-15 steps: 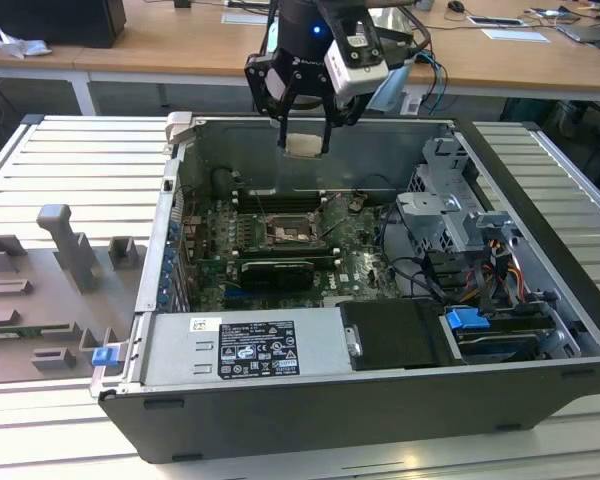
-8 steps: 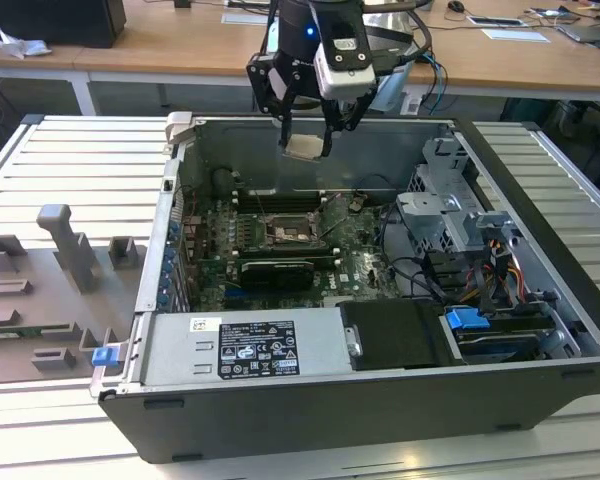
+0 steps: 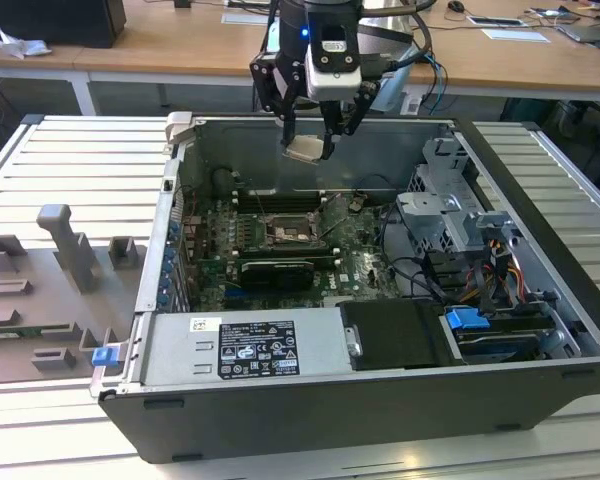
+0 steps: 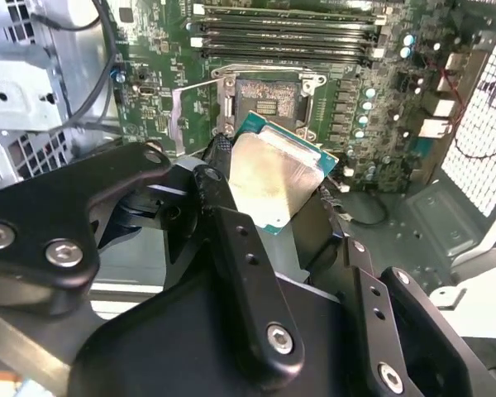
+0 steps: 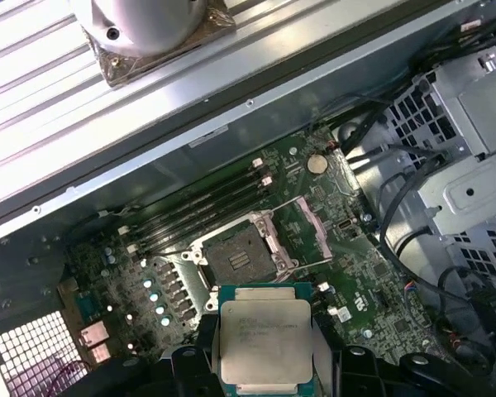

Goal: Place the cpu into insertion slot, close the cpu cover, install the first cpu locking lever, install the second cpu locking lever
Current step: 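Place the cpu into insertion slot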

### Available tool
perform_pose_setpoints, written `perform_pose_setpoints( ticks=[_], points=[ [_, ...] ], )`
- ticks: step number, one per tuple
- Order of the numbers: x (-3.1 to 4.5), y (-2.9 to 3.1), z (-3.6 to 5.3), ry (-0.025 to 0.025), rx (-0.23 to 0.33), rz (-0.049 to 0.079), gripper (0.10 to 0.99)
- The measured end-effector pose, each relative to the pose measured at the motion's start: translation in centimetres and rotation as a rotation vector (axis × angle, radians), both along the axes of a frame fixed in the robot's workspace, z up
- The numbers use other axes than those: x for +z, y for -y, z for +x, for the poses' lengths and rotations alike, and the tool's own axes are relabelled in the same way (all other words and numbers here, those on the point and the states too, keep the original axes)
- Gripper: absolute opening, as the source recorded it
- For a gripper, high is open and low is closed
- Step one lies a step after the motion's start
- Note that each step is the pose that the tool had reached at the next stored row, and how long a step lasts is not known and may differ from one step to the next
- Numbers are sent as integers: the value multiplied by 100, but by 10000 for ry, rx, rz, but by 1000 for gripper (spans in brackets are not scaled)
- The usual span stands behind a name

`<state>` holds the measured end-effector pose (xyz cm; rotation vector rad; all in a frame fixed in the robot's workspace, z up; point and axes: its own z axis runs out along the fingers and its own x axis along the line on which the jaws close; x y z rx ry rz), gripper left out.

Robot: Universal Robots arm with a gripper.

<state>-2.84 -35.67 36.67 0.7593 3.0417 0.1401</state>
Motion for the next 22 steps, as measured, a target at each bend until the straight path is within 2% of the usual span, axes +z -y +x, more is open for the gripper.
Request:
perform_pose_setpoints(
  ticks=[8,22],
  points=[
    [-16,0,0,-2,-866,-22,537],
    [-33,0,0,-1,-1857,-27,537]
  ],
)
